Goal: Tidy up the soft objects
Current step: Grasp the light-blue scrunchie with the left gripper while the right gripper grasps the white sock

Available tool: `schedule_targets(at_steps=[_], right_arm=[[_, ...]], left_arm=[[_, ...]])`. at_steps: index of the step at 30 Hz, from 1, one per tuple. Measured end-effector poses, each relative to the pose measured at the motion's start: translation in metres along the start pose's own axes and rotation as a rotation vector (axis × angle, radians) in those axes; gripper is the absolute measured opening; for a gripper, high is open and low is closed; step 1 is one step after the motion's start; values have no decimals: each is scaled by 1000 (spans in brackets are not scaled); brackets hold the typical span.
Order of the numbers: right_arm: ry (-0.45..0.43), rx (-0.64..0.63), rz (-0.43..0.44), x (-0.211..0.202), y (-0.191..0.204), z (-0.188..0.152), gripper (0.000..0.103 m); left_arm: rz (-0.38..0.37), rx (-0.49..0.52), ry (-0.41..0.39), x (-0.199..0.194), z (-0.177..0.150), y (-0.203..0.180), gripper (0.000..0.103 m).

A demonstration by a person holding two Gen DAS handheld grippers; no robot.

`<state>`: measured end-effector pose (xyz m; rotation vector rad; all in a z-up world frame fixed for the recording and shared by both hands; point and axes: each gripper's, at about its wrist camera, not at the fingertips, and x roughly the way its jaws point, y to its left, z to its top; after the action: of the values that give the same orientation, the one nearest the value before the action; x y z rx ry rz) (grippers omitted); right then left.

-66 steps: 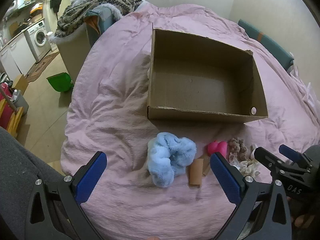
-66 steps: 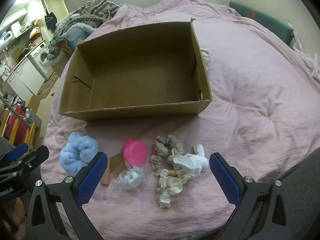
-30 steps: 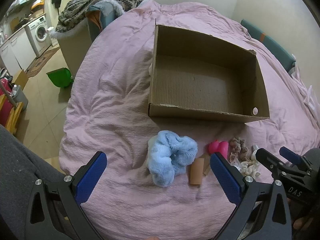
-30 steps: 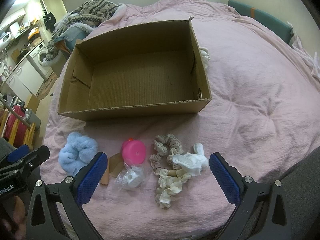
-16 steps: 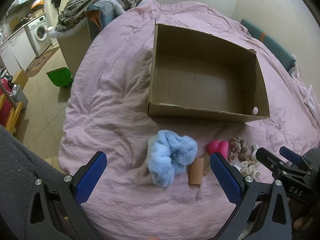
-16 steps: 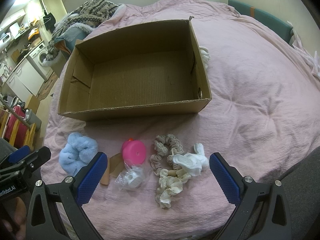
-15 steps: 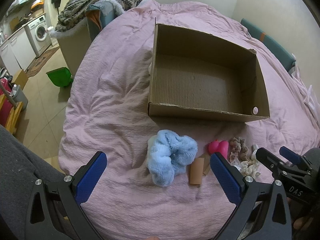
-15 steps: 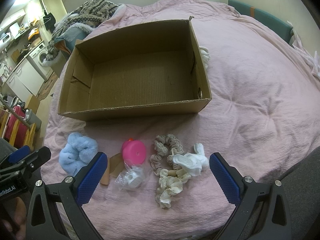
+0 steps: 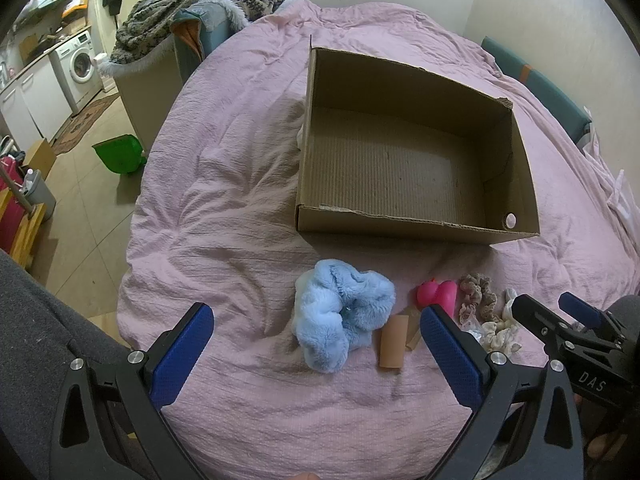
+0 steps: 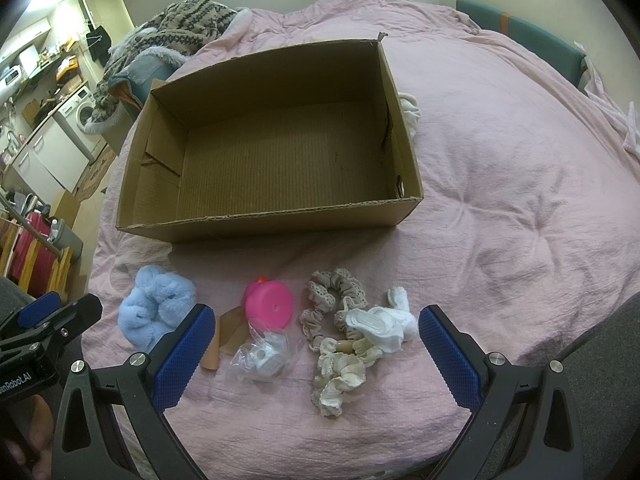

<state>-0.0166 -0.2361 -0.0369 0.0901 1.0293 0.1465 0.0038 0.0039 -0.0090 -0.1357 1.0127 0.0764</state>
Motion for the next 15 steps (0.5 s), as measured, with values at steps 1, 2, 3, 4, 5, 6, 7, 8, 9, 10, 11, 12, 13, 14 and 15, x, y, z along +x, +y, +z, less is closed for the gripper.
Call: schedule_targets(at_steps=[1, 2, 3, 4, 5, 6, 7, 8, 9, 10, 11, 12, 13, 14, 15], right_arm=[[0, 0, 0, 0, 0, 0, 103], [0, 0, 0, 0, 0, 0, 103], [0, 1, 0, 0, 0, 0, 103], [1, 2, 0, 0, 0, 0, 103], [1, 1, 0, 0, 0, 0, 103], [1, 2, 1, 0, 0, 0, 103], [3, 12, 9, 0, -1, 1, 103], [3, 18, 13, 0, -2, 2, 103], [7, 32, 22, -1, -5, 4, 103], [16, 52, 37, -1, -9, 8, 103], [21, 71, 55, -1, -13, 12, 103], [23, 91, 65, -2, -17, 15, 103], [23, 112, 69, -3, -23, 19, 103], [22, 129, 74, -4, -28, 23, 103], [21, 144, 77, -4, -34, 27, 103]], left_arm=[[0, 0, 1, 0, 0, 0, 103], [0, 0, 3, 0, -1, -1, 103], [-3, 1, 4, 1, -1, -1, 103], [-8, 2, 4, 1, -1, -1, 103], [-8, 3, 4, 1, -1, -1, 103], [-6, 5, 3, 1, 0, -1, 103], [-7, 1, 3, 2, 1, 0, 103], [-7, -6, 4, 2, 3, 2, 103], [-4, -17, 8, 3, 7, 6, 103], [0, -30, 12, 4, 11, 11, 103], [9, -51, 25, 6, 17, 17, 103], [11, -67, 41, 9, 22, 22, 103], [1, -91, 68, 14, 28, 29, 103], [-15, -108, 97, 19, 33, 33, 103], [-25, -117, 123, 25, 36, 37, 103]])
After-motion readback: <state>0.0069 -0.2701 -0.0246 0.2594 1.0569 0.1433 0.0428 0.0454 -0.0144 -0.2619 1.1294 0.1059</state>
